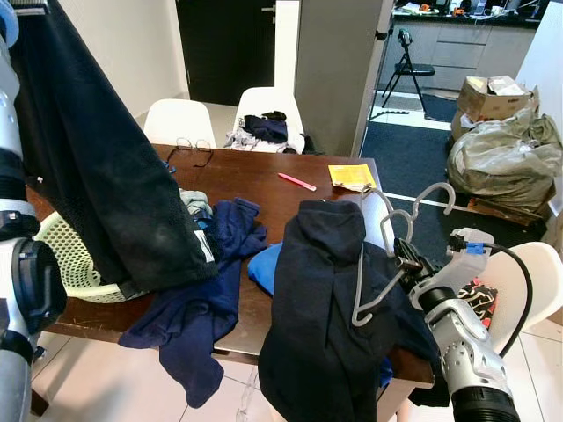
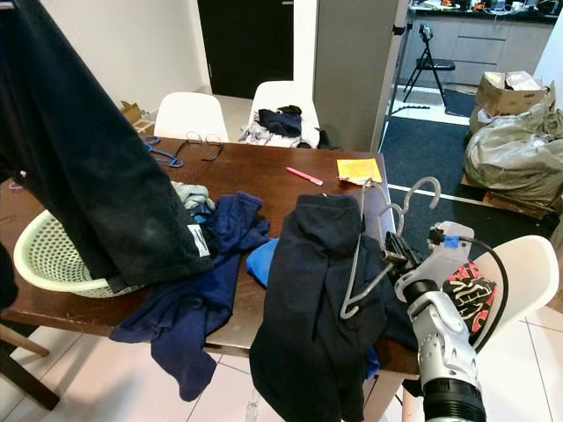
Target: Hang hanger
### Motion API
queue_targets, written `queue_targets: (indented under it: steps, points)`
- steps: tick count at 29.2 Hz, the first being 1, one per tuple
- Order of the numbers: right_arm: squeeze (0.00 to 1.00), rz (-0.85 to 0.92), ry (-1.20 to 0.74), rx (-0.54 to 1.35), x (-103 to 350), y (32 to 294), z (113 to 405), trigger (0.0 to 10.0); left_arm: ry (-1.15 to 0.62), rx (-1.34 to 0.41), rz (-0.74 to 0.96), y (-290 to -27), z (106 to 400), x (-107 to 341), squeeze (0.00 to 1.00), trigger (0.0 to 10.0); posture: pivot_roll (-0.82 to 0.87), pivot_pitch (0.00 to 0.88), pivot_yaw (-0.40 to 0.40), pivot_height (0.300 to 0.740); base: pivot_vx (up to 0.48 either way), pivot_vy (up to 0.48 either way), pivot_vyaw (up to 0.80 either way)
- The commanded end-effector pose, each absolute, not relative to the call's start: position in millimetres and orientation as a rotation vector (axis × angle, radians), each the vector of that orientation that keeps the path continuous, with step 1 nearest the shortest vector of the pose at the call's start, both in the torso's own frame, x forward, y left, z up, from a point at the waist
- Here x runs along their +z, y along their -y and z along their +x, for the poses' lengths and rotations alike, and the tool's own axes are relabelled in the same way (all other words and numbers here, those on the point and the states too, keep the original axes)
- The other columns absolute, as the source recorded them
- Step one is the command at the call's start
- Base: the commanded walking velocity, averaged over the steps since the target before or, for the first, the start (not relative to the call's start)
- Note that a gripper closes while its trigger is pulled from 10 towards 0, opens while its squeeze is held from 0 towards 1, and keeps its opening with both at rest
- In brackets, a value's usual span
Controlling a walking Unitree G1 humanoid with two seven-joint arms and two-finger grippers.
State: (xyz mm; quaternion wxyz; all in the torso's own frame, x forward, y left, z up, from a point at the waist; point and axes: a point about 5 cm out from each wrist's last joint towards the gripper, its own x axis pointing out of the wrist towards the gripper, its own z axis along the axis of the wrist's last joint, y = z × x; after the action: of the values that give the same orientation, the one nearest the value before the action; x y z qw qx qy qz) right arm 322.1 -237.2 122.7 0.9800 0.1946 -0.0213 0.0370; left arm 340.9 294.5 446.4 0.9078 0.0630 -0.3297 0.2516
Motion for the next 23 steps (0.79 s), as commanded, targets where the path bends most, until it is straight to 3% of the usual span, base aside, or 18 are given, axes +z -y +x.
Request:
queue_targets:
  steps: [1, 7, 9, 11, 13, 14, 19, 20, 21, 23]
  points:
    - [0.0, 0.396, 0.03, 0.065, 120, 239, 321, 10.0, 0.727, 0.537, 0.143, -294, 335, 453, 0.0, 0.0, -0.01, 0.0, -0.007, 0.74, 0.0, 0.0, 0.0]
    - [0.0, 0.397, 0.024, 0.056, 118, 240, 321, 10.0, 0.592, 0.397, 0.191, -269, 363, 416, 0.0, 0.0, -0.02, 0.0, -0.002, 0.74, 0.0, 0.0, 0.0]
    - [0.0, 0.395, 0.022, 0.05, 118, 240, 320, 10.0, 0.48, 0.282, 0.247, -247, 380, 384, 0.0, 0.0, -0.02, 0.0, -0.002, 0.74, 0.0, 0.0, 0.0]
    - [0.0, 0.392, 0.019, 0.046, 117, 241, 320, 10.0, 0.318, 0.02, 0.378, -204, 397, 333, 0.0, 0.0, -0.02, 0.0, 0.001, 0.74, 0.0, 0.0, 0.0]
    - [0.0, 0.392, 0.019, 0.046, 117, 241, 320, 10.0, 0.318, 0.02, 0.378, -204, 397, 333, 0.0, 0.0, -0.02, 0.0, 0.001, 0.74, 0.0, 0.0, 0.0]
    - [0.0, 0.39, 0.016, 0.043, 117, 242, 320, 10.0, 0.22, -0.194, 0.45, -171, 399, 295, 0.0, 0.0, -0.03, 0.0, 0.001, 0.74, 0.0, 0.0, 0.0]
    - [0.0, 0.388, 0.014, 0.041, 116, 242, 319, 10.0, 0.238, -0.366, 0.503, -139, 391, 277, 0.0, 0.0, -0.03, 0.0, 0.002, 0.74, 0.0, 0.0, 0.0]
    - [0.0, 0.388, 0.012, 0.039, 116, 243, 319, 10.0, 0.276, -0.504, 0.507, -115, 380, 272, 0.0, 0.0, -0.03, 0.0, 0.002, 0.74, 0.0, 0.0, 0.0]
    - [0.0, 0.388, 0.012, 0.039, 116, 243, 319, 10.0, 0.276, -0.504, 0.507, -115, 380, 272, 0.0, 0.0, -0.03, 0.0, 0.002, 0.74, 0.0, 0.0, 0.0]
    - [0.0, 0.388, 0.012, 0.036, 116, 243, 319, 10.0, 0.336, -0.689, 0.488, -85, 361, 270, 0.0, 0.0, -0.03, 0.0, 0.002, 0.74, 0.0, 0.0, 0.0]
